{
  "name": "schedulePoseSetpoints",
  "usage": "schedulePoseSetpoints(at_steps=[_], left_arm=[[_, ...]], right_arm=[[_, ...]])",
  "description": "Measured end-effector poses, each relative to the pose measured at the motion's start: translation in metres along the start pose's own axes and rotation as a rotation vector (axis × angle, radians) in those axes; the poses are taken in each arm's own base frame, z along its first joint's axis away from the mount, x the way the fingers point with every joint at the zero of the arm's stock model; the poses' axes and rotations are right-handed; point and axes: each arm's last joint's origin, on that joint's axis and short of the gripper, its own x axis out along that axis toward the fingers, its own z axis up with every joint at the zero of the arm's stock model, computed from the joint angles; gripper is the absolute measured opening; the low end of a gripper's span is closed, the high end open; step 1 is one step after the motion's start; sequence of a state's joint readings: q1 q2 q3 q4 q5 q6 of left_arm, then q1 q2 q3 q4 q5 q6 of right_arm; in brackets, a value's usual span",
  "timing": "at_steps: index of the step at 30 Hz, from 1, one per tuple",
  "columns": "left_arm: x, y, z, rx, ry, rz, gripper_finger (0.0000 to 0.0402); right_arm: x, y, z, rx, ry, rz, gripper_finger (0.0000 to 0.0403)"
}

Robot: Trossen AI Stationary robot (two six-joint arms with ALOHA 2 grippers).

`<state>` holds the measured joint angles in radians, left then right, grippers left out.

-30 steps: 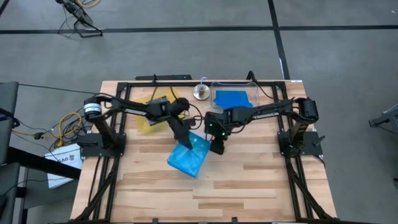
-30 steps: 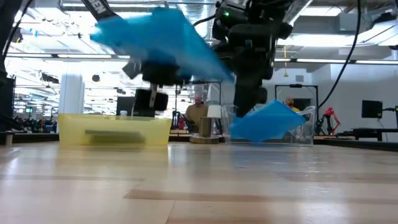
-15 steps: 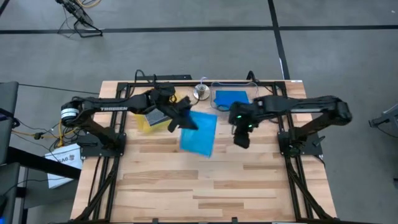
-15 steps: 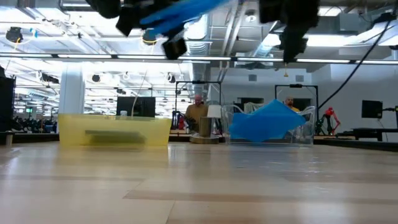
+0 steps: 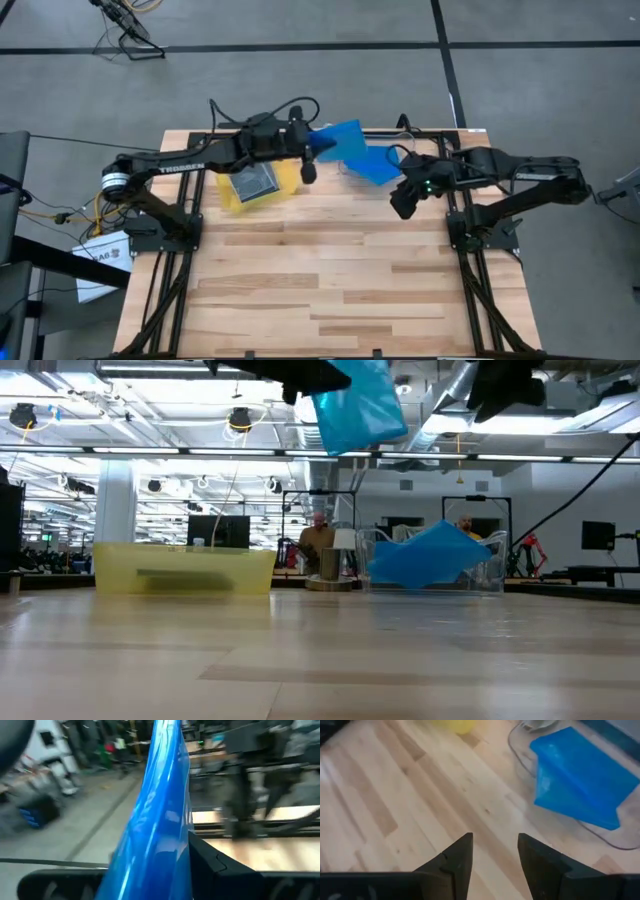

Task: Pick & place jewel cases by type
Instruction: Put the blue CD case into the transparent bin

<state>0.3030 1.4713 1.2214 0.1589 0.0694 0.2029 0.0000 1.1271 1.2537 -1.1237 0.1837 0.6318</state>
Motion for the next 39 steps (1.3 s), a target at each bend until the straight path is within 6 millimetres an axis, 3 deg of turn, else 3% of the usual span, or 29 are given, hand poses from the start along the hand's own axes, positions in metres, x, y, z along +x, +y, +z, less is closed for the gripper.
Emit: schedulePoseSetpoints(at_steps=[6,15,24,31,39], left_arm=[[0.028,-0.001,-0.012,0.107,0.062,0.094,0.0055],[0.104,-0.007,-0.045,0.228,0.183,0.192,0.0055],[0.173,-0.026,-0.074,0.388,0.476,0.223,0.0055],[0.195,-0.044,-0.076,0.61,0.716,0.274,0.0055],[0.193,-0.051,-0.057,0.706,0.784,0.284,0.0055]], right_arm=[[0.002,0.002,-0.006,-0.035,0.008,-0.095,0.0145],[0.0,-0.002,-0.022,0.006,0.062,-0.253,0.0142],[-0.006,-0.001,-0.034,0.1,0.091,-0.313,0.0142],[-0.008,0.002,-0.039,0.097,0.08,-0.317,0.0137],[-0.008,0.002,-0.039,0.087,0.063,-0.328,0.0137]])
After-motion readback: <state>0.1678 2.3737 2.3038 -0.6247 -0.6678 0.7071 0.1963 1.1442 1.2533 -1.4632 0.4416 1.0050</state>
